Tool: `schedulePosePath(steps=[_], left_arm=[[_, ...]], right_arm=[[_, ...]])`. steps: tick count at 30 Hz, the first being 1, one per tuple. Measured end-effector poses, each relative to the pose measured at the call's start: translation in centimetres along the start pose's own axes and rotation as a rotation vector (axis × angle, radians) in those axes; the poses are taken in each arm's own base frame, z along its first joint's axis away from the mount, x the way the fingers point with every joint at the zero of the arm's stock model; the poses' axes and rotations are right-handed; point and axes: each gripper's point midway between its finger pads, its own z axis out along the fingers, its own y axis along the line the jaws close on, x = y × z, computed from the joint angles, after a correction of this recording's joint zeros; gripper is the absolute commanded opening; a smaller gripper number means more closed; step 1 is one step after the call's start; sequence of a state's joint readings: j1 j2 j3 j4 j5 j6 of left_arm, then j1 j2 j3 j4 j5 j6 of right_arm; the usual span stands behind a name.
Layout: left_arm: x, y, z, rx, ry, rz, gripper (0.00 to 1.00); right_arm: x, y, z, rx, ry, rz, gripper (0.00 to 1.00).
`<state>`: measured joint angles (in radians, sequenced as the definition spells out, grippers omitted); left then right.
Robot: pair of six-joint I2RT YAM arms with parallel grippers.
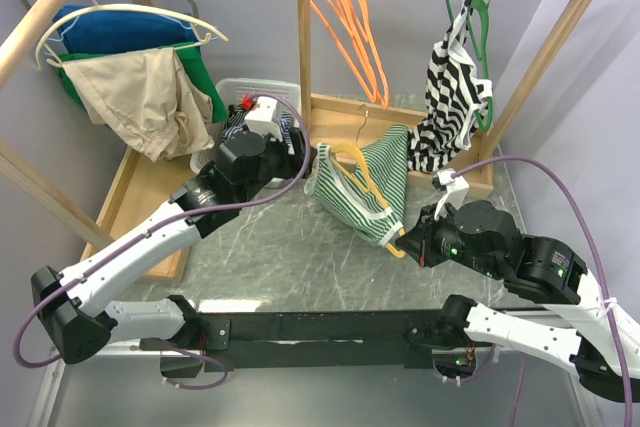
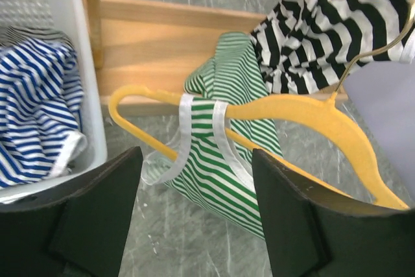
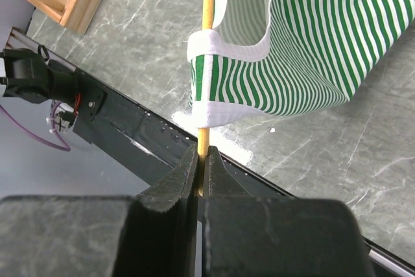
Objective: Remove the tank top from the hanger
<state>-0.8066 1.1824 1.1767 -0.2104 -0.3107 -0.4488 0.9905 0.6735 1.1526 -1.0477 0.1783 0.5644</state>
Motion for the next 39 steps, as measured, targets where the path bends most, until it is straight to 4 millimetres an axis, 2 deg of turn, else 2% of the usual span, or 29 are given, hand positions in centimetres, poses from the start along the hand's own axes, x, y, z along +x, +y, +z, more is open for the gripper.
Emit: schedulePosePath(steps=[2, 3, 4, 7, 11, 12, 16, 20, 24, 27, 29, 33, 35, 36, 37, 39], left_arm=[[0.9, -0.1, 0.3, 0.009, 0.024, -0.004, 0.66], [1.2, -0.2, 0.5, 0.012, 0.035, -0.005, 0.58], [1.6, -0.3, 0.8, 0.018, 0.046, -0.006, 0.56], [2.9, -0.6, 1.6, 0.028, 0.085, -0.006, 0.61], [4.7, -0.9, 2.6, 0.044, 0.135, -0.008, 0.63], [5.1, -1.0, 2.9, 0.049, 0.146, -0.011, 0.66], [5.7, -1.4, 3.4, 0.065, 0.162, -0.017, 0.65], [6.0, -1.6, 3.8, 0.069, 0.165, -0.026, 0.52], [6.6, -1.5, 4.5, 0.061, 0.180, -0.022, 0.28], [7.1, -1.4, 5.1, 0.050, 0.193, -0.017, 0.16], [7.4, -1.2, 5.4, 0.041, 0.199, -0.010, 0.13], [7.2, -0.9, 5.5, 0.019, 0.191, -0.002, 0.02], [6.8, -0.7, 5.5, 0.006, 0.182, 0.002, 0.04], [6.7, -0.6, 5.5, -0.001, 0.179, 0.004, 0.17], [6.6, -0.6, 5.5, -0.003, 0.177, 0.004, 0.17], [6.5, -0.5, 5.5, -0.007, 0.174, 0.007, 0.08]], right_arm=[[0.0, 0.0, 0.0, -0.003, 0.002, 0.000, 0.00], [0.0, 0.1, 0.0, -0.004, 0.002, 0.000, 0.00], [0.1, 0.1, 0.0, -0.005, 0.003, 0.000, 0.00], [0.1, 0.1, -0.1, -0.008, 0.003, 0.001, 0.00], [-0.1, 0.3, -0.4, -0.020, -0.003, 0.002, 0.00], [-0.2, 0.3, -0.4, -0.021, -0.005, 0.002, 0.00], [-0.2, 0.5, -0.6, -0.032, -0.008, 0.001, 0.00], [-0.1, 0.7, -0.6, -0.042, 0.000, 0.000, 0.00], [0.0, 0.7, -0.7, -0.047, 0.003, 0.000, 0.00], [-0.1, 0.7, -0.8, -0.050, -0.001, 0.001, 0.00], [-0.1, 0.7, -0.9, -0.053, -0.005, 0.002, 0.00], [0.0, 0.7, -1.1, -0.055, -0.007, 0.003, 0.00], [0.0, 0.6, -1.1, -0.055, -0.005, 0.002, 0.00], [0.0, 0.7, -1.1, -0.057, -0.004, 0.002, 0.00], [0.0, 0.7, -1.1, -0.058, -0.004, 0.002, 0.00], [0.0, 0.7, -1.2, -0.060, -0.004, 0.003, 0.00]])
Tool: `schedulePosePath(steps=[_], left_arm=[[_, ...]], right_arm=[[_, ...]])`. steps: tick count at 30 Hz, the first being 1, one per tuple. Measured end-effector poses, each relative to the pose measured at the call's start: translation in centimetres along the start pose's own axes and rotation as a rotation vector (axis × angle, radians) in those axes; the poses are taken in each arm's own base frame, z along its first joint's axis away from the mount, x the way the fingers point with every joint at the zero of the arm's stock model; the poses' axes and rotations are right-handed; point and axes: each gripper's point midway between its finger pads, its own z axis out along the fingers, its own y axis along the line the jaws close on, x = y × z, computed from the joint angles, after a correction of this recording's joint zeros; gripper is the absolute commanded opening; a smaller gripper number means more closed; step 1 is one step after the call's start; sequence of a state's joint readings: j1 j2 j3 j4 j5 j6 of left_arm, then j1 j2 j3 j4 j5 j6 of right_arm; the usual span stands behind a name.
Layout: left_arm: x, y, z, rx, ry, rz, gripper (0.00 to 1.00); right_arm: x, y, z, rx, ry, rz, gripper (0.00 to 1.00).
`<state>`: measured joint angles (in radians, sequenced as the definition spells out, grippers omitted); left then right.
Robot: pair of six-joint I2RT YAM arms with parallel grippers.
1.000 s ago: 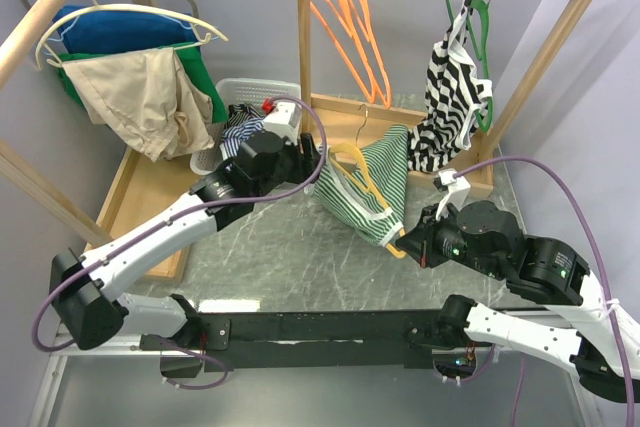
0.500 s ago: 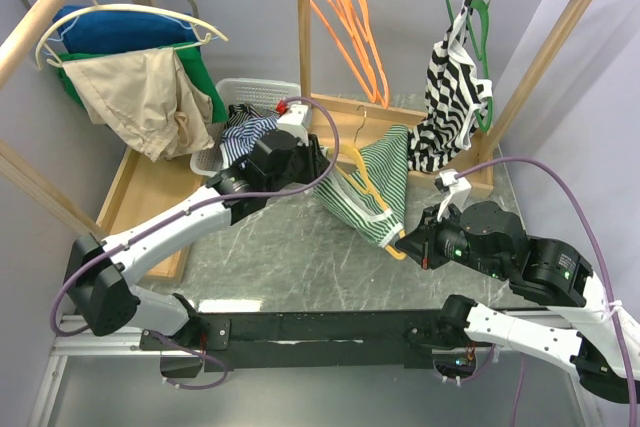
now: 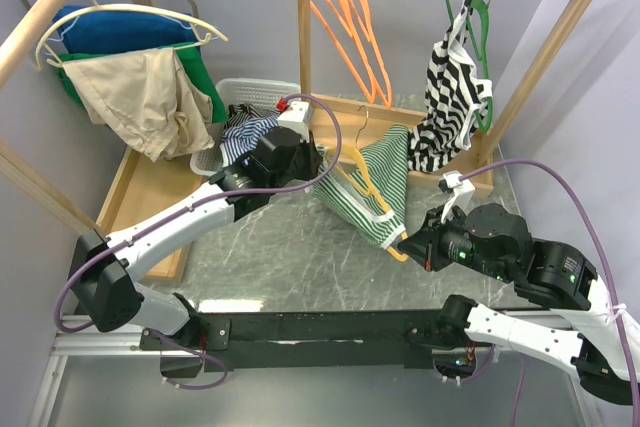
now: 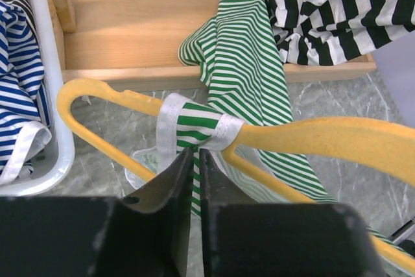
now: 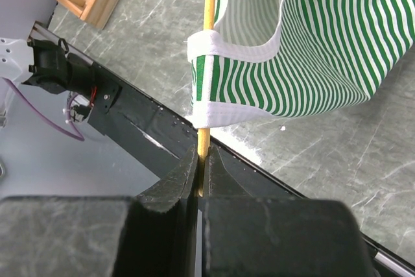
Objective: Remove the tank top from the hanger
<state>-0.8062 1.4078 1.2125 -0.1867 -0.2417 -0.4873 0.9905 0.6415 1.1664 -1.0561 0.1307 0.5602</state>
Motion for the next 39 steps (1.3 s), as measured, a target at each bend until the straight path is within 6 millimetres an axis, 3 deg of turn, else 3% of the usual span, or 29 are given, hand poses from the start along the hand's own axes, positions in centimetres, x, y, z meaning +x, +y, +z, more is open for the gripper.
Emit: schedulePosePath(steps=[2, 5, 6, 8, 9, 12, 17, 26, 31, 32, 36, 39], left_arm=[[0.0, 0.0, 0.0, -0.001, -0.001, 0.001, 0.01], [-0.1, 0.0, 0.0, 0.000, -0.003, 0.001, 0.04], [-0.1, 0.0, 0.0, -0.001, -0.002, 0.002, 0.17], [-0.1, 0.1, 0.0, -0.002, -0.002, 0.007, 0.26], [-0.1, 0.1, 0.0, 0.000, -0.002, 0.005, 0.41], [-0.1, 0.2, 0.0, -0.001, -0.003, 0.006, 0.57], [-0.4, -0.2, -0.3, 0.018, -0.006, -0.001, 0.63], [-0.7, -0.7, -0.8, 0.048, -0.012, -0.008, 0.35], [-0.2, -0.6, -0.4, 0.043, 0.002, -0.002, 0.30], [0.0, -0.5, -0.2, 0.041, 0.007, -0.001, 0.22], [0.4, -0.4, 0.1, 0.034, 0.018, 0.002, 0.05], [0.6, -0.3, 0.4, 0.029, 0.024, 0.007, 0.01]], right_arm=[[0.0, 0.0, 0.0, -0.001, 0.001, 0.000, 0.00], [0.1, 0.0, -0.1, -0.001, 0.003, 0.000, 0.00], [0.1, 0.0, -0.1, -0.003, 0.004, 0.000, 0.00], [0.1, 0.1, -0.1, -0.006, 0.006, 0.000, 0.00], [0.2, 0.1, -0.1, -0.006, 0.007, 0.000, 0.00], [0.3, 0.1, -0.1, -0.007, 0.011, -0.001, 0.00], [0.3, 0.0, -0.1, -0.004, 0.014, -0.001, 0.00], [0.4, 0.2, -0.1, -0.015, 0.019, -0.006, 0.00], [0.3, 0.3, -0.3, -0.023, 0.019, -0.007, 0.00], [0.3, 0.4, -0.4, -0.027, 0.018, -0.007, 0.00], [0.3, 0.6, -0.5, -0.037, 0.020, -0.007, 0.00], [0.3, 0.7, -0.5, -0.041, 0.022, -0.008, 0.00]])
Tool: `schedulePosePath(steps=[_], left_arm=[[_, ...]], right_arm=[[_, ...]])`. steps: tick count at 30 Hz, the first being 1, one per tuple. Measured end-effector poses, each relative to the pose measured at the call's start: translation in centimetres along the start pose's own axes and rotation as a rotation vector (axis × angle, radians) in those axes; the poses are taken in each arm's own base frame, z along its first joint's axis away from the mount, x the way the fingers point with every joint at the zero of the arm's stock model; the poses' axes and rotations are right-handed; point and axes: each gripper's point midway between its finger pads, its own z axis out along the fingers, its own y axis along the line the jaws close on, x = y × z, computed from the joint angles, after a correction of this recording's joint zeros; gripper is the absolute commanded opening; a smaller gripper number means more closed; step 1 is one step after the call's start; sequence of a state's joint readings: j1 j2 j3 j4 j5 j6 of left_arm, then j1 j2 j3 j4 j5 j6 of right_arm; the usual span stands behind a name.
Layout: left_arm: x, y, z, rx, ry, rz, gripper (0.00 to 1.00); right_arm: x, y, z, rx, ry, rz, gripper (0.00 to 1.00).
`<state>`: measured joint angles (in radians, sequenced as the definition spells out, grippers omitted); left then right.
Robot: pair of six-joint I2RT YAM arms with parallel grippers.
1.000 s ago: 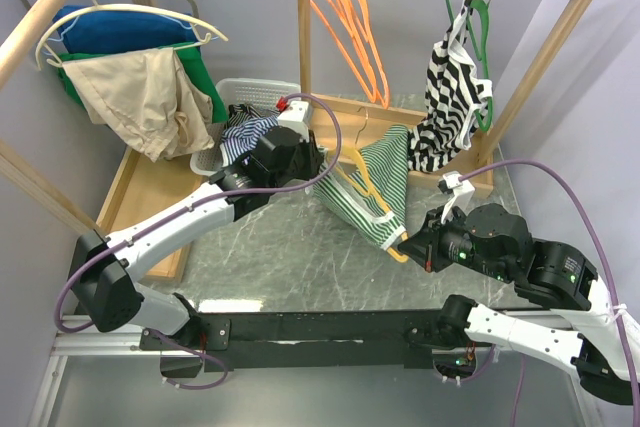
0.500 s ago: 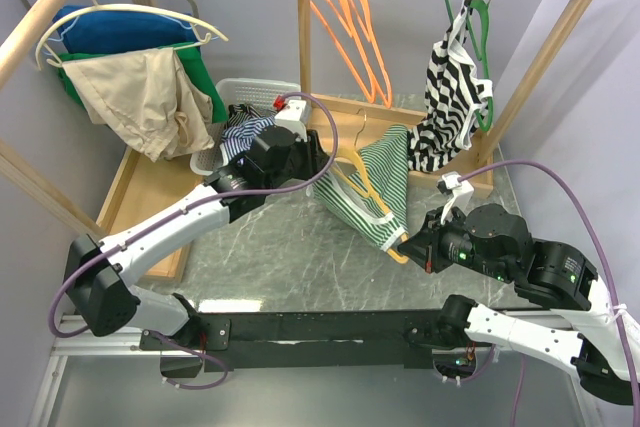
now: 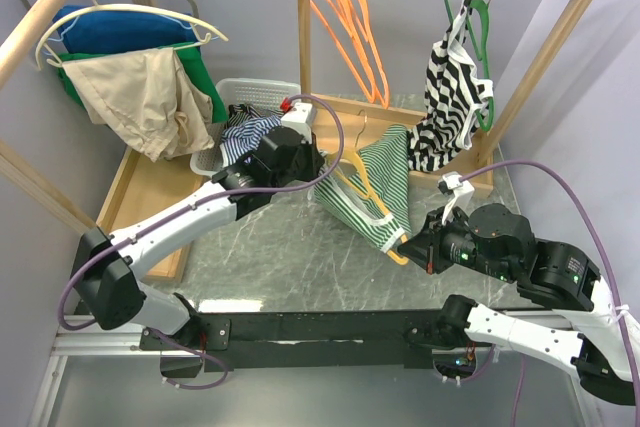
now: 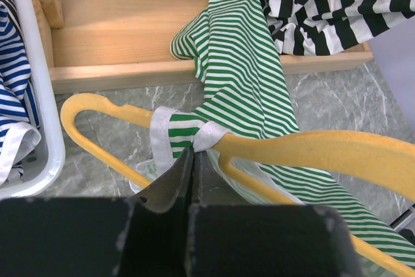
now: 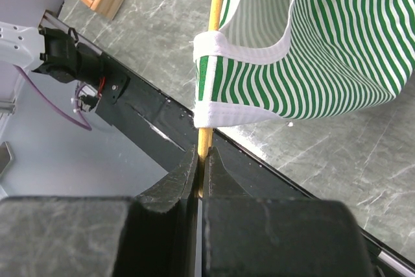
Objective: Remove the tank top from the hanger
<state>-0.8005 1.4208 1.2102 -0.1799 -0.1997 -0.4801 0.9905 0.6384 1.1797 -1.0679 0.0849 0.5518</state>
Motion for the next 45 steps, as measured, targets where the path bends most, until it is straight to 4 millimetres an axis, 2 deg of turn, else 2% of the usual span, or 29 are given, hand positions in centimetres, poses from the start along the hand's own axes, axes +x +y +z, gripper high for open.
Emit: schedulePosePath(steps=[9, 13, 17, 21, 26, 32, 38, 45], left_arm=[[-1.1, 0.0, -0.1, -0.011, -0.020, 0.020, 0.01], [-1.7, 0.9, -0.1, -0.043, -0.028, 0.020, 0.01], [-3.0, 3.7, 0.0, -0.104, -0.042, 0.003, 0.01], [-4.8, 7.5, -0.2, -0.190, -0.061, -0.023, 0.01], [-6.2, 10.0, 0.1, -0.248, -0.073, -0.045, 0.01], [-4.8, 10.9, 0.5, -0.268, -0.019, -0.051, 0.01], [-3.8, 10.2, 0.6, -0.229, 0.019, -0.081, 0.01], [-1.2, 8.8, 0.8, -0.160, 0.099, -0.098, 0.01]], right_arm=[[-0.2, 0.1, -0.3, -0.009, -0.015, 0.003, 0.00], [-0.1, 0.0, -0.3, -0.010, -0.015, 0.003, 0.00], [-0.1, 0.0, -0.6, -0.014, -0.022, 0.004, 0.00], [-0.1, 0.0, -1.1, -0.028, -0.037, 0.006, 0.00], [-0.1, 0.1, -1.6, -0.044, -0.049, 0.007, 0.00], [-0.4, -0.1, -2.3, -0.052, -0.081, 0.011, 0.00], [-1.1, -0.1, -3.4, -0.078, -0.148, 0.009, 0.00], [-1.8, 0.1, -3.4, -0.093, -0.194, 0.004, 0.00]])
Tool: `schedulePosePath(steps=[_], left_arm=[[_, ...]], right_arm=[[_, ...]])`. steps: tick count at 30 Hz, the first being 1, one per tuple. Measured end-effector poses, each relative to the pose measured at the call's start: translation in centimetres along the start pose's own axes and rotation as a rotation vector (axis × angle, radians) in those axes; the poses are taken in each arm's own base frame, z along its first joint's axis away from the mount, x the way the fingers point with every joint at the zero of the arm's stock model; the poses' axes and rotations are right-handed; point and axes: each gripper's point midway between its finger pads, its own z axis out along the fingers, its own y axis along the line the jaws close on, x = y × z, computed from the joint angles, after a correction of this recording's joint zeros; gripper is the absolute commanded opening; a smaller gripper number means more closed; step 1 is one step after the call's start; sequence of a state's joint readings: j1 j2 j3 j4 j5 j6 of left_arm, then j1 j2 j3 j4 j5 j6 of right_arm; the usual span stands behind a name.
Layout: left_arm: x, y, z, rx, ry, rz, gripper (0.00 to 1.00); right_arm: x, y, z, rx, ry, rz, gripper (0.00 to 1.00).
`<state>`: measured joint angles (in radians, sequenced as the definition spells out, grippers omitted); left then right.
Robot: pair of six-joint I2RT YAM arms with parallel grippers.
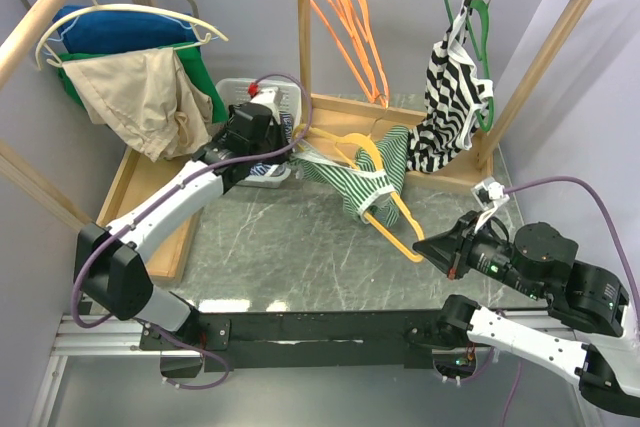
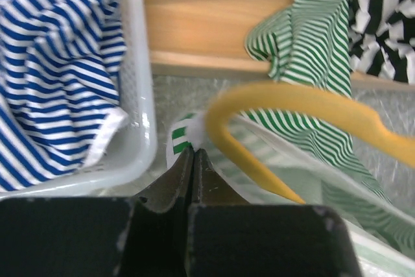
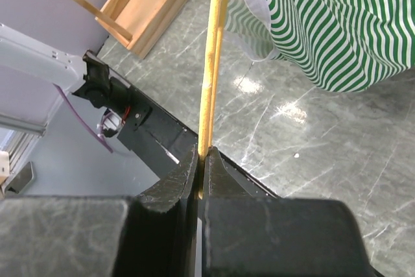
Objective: Remove the tank top from the hanger
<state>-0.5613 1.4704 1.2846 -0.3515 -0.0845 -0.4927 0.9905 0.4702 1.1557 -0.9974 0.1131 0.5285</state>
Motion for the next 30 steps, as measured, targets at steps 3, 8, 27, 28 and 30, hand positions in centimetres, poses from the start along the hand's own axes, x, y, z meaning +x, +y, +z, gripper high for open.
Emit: schedulePosePath(steps=[3, 8, 27, 28, 30], left_arm=[[1.2, -1.8, -0.3, 0.036, 0.023, 0.027, 0.01], [4.3, -6.1, -2.3, 0.131, 0.065, 0.092, 0.01], [0.7, -8.9, -13.2, 0.250, -0.137, 0.103, 0.84], [-0.2, -9.4, -13.5, 0.266, -0.161, 0.103, 0.85], [-1.7, -10.5, -13.9, 0.296, -0.205, 0.108, 0.85]], right_arm=[[-0.1, 0.0, 0.3, 0.004, -0.007, -0.002, 0.00], [-0.3, -0.3, 0.9, 0.027, -0.009, -0.003, 0.00], [2.8, -0.6, 3.9, 0.061, 0.149, -0.021, 0.00], [3.1, -0.5, 4.0, 0.061, 0.164, -0.022, 0.00], [3.5, -0.3, 4.4, 0.056, 0.192, -0.023, 0.00]])
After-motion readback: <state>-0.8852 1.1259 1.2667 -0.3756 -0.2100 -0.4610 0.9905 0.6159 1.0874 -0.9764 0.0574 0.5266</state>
